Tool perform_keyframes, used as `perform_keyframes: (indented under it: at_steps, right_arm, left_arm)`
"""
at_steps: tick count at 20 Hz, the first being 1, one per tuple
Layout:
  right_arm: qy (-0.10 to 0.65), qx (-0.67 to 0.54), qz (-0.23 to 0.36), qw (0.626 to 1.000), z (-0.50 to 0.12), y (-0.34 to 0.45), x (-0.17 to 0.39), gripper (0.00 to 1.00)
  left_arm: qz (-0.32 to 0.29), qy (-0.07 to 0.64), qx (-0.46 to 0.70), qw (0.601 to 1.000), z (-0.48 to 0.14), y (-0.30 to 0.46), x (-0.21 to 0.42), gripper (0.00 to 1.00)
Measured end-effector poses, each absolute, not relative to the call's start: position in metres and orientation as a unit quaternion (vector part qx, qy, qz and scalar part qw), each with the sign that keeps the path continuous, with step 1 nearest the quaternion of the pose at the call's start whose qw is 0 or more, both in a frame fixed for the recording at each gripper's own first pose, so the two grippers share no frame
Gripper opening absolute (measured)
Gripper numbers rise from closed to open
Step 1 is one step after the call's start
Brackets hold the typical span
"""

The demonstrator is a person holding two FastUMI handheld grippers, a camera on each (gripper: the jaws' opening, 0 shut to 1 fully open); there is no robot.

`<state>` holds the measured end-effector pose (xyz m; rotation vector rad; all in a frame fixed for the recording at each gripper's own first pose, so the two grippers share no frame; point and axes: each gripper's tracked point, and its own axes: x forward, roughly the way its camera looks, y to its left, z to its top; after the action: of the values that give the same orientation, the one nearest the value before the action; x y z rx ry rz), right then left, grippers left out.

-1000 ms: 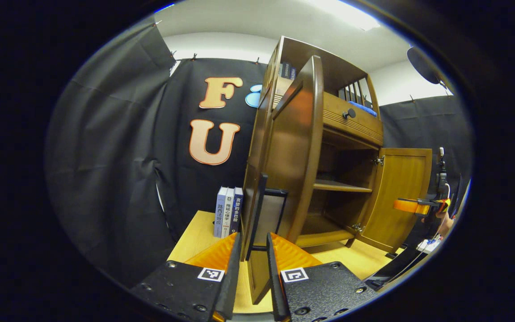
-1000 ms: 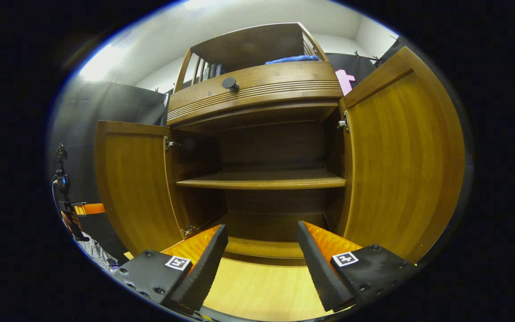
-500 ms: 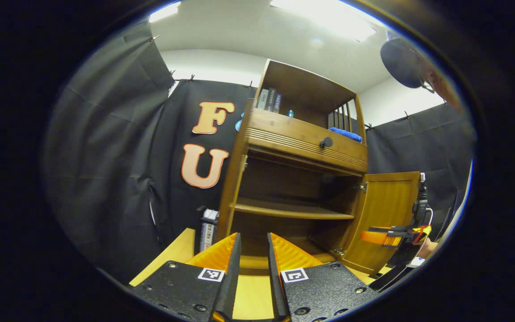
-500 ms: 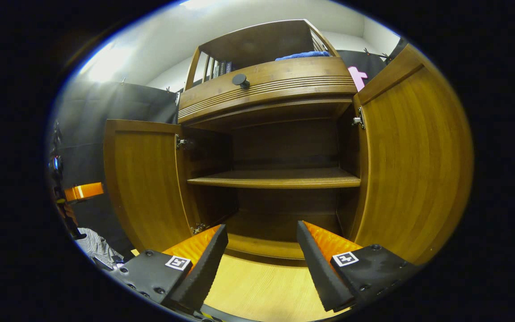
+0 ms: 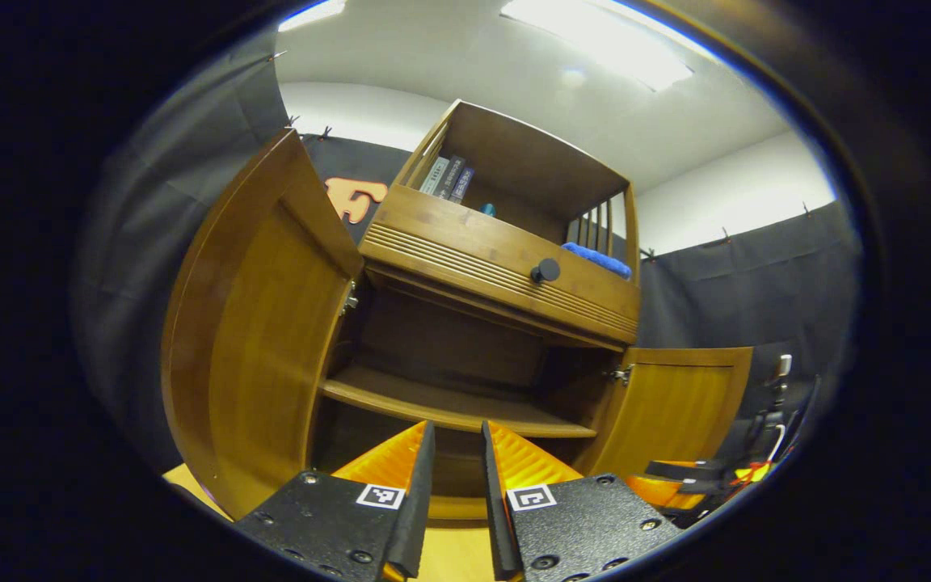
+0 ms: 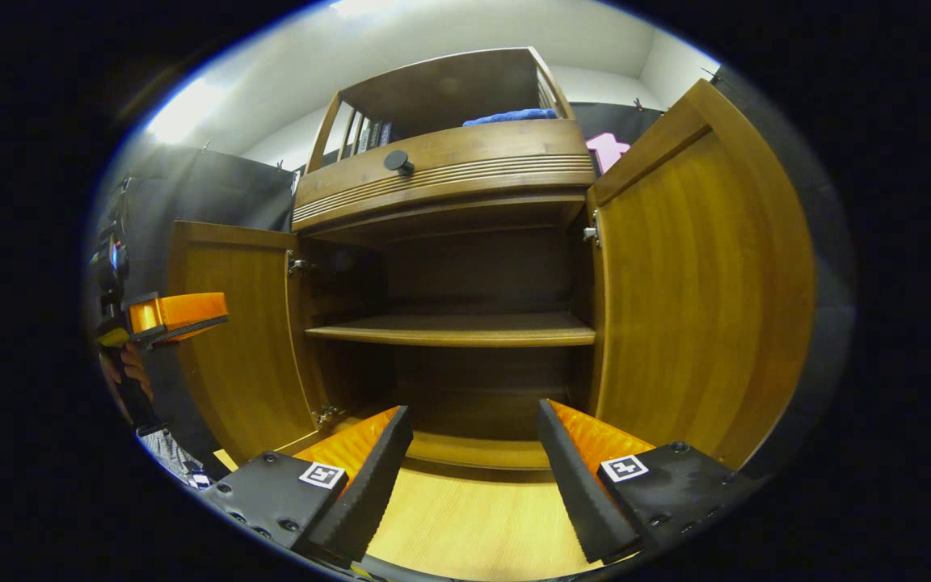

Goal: Open the right door of the double-door shoe cabinet with the right hand, and open the left door with the left hand.

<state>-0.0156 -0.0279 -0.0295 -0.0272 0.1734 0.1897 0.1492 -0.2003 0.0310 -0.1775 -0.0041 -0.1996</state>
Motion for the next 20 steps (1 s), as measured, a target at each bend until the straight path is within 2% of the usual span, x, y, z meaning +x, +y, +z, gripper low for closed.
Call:
perform_keyframes:
  at_steps: [2,3,5,7,8,9,10,12,13,18,20]
  right_arm:
    - [0.080,-0.004,0.081,0.993,-0.025,-0.034,-0.018,1.00]
    - [0.079,-0.002,0.077,0.994,-0.024,-0.036,-0.019,0.96]
    - [0.078,-0.007,0.070,0.994,-0.021,-0.039,-0.024,1.00]
    - [0.078,-0.018,0.059,0.995,-0.020,-0.044,-0.027,1.00]
    - [0.078,-0.020,0.055,0.995,-0.020,-0.046,-0.029,0.99]
    - [0.077,-0.021,0.053,0.995,-0.019,-0.046,-0.029,0.93]
    - [0.077,-0.020,0.051,0.996,-0.018,-0.046,-0.030,0.99]
    - [0.075,-0.021,0.051,0.996,-0.016,-0.044,-0.031,1.00]
    - [0.075,-0.022,0.053,0.996,-0.015,-0.042,-0.031,1.00]
    - [0.080,-0.022,0.060,0.995,-0.017,-0.033,-0.026,0.93]
    - [0.081,-0.023,0.064,0.994,-0.018,-0.029,-0.024,0.93]
  left_arm:
    - [-0.087,0.008,-0.081,0.993,0.020,-0.209,0.154,0.33]
    - [-0.082,0.011,-0.078,0.994,0.016,-0.212,0.157,0.33]
    - [-0.067,0.008,-0.069,0.995,0.010,-0.212,0.159,0.33]
    - [-0.054,0.000,-0.050,0.997,0.007,-0.210,0.162,0.46]
    - [-0.051,-0.001,-0.041,0.998,0.006,-0.208,0.161,0.50]
    - [-0.050,0.000,-0.035,0.998,0.003,-0.208,0.161,0.59]
    - [-0.052,0.001,-0.033,0.998,0.002,-0.210,0.160,0.68]
    - [-0.052,-0.001,-0.032,0.998,0.001,-0.208,0.161,0.87]
    - [-0.049,-0.004,-0.030,0.998,0.003,-0.206,0.160,0.92]
    - [-0.037,-0.015,-0.009,0.999,0.008,-0.199,0.160,0.91]
    - [-0.035,-0.020,-0.005,0.999,0.010,-0.196,0.159,0.91]
